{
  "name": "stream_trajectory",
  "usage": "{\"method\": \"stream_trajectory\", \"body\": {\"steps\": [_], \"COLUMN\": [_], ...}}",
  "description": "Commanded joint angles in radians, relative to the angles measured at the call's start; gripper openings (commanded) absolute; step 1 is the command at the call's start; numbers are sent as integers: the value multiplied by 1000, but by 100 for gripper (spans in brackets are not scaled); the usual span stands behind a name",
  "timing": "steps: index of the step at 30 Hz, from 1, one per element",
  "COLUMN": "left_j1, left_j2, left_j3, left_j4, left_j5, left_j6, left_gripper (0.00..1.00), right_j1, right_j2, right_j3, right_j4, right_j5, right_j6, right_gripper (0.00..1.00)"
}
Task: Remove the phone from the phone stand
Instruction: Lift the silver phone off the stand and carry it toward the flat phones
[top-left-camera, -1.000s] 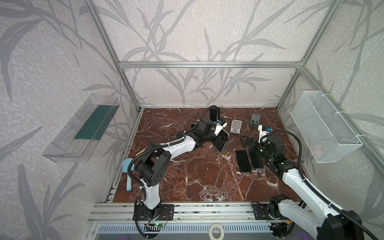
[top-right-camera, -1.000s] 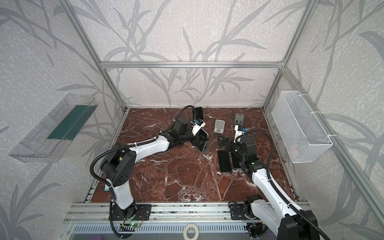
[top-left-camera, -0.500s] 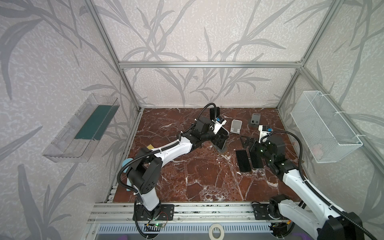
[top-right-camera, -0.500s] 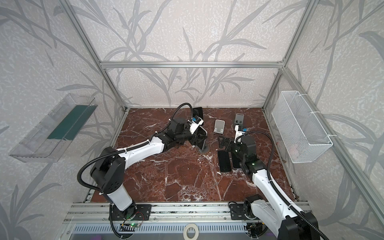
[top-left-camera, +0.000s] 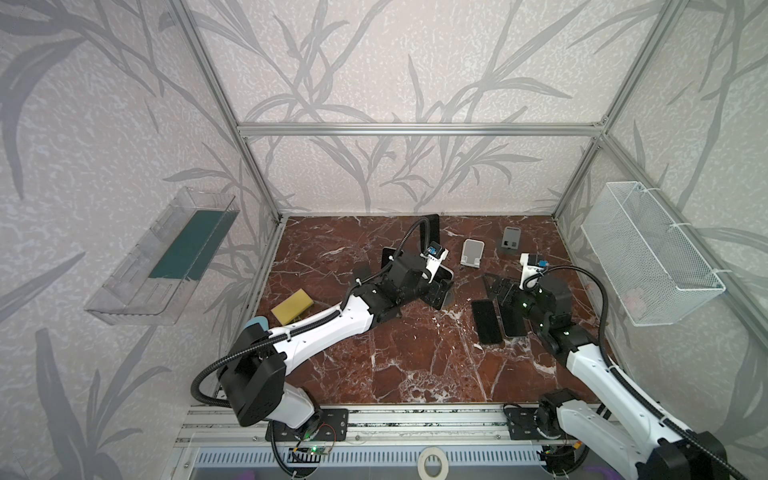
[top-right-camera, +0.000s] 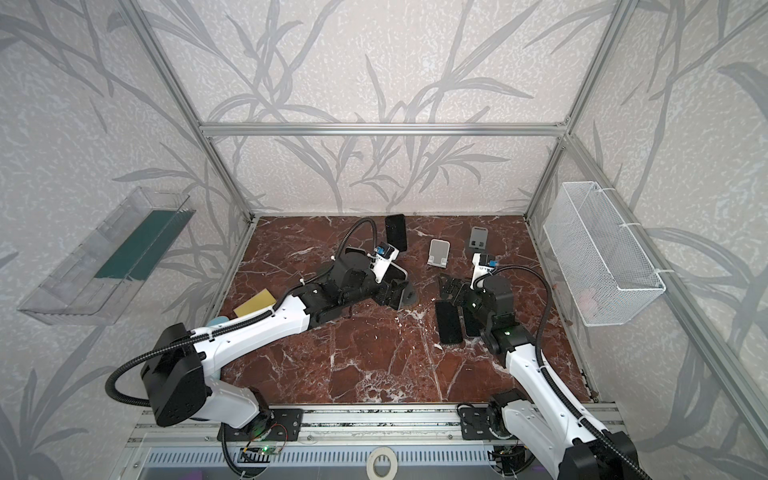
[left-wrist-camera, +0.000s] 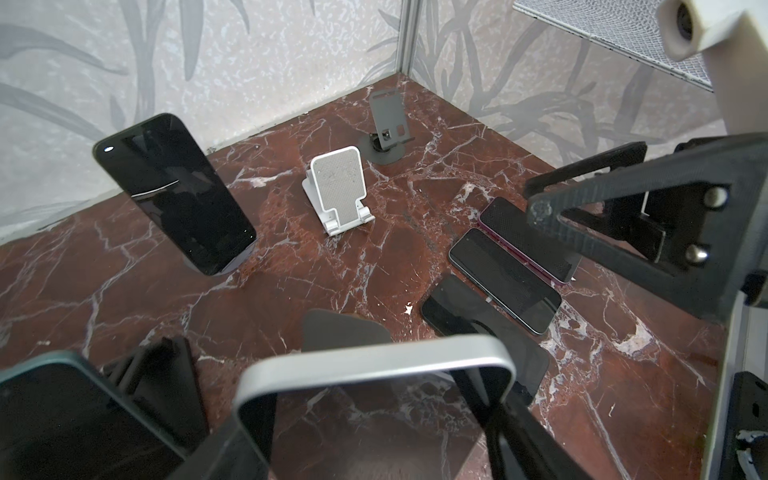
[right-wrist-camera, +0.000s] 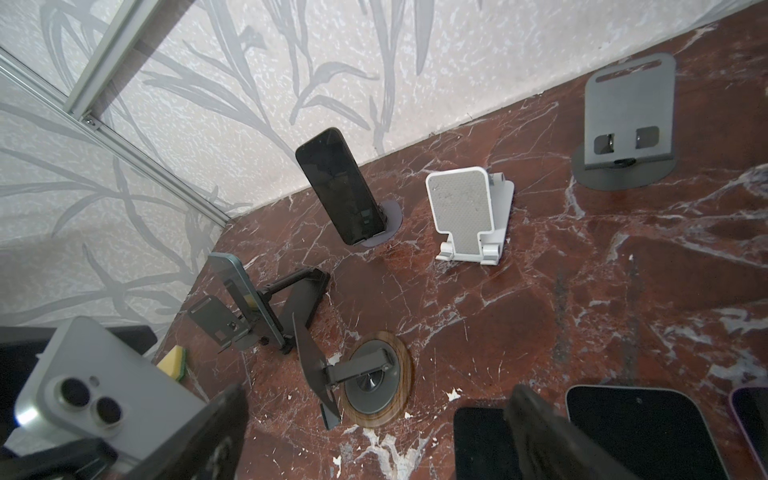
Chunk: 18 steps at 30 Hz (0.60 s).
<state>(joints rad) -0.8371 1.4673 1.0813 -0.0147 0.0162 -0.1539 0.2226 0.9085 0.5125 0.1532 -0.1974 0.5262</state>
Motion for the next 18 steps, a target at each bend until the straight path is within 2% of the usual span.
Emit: {"method": "stream_trajectory", "body": {"steps": [1,9,14,18], "left_j1": [-21,-99,-142,-172], "left_j2": [-53,-92,-56,-23], "left_j3": [-32,-95,-70,-51], "left_j4": [-62,-140,-220,-255], "left_j5": [-170,-308,-339,-359], "left_j6": [-142,-289,-396,-435], "left_gripper": [61,60,57,57], "right_j1": [0,5,10,11], "right_j2": [-16,-17,-21,-25], "right_j3": [-14,-21,-26,-26], "right_j4": [29,40,42,39], "right_j5": [12,0,6,10], "right_j6": [11,22,22,21], "right_gripper": [97,96,96,95]}}
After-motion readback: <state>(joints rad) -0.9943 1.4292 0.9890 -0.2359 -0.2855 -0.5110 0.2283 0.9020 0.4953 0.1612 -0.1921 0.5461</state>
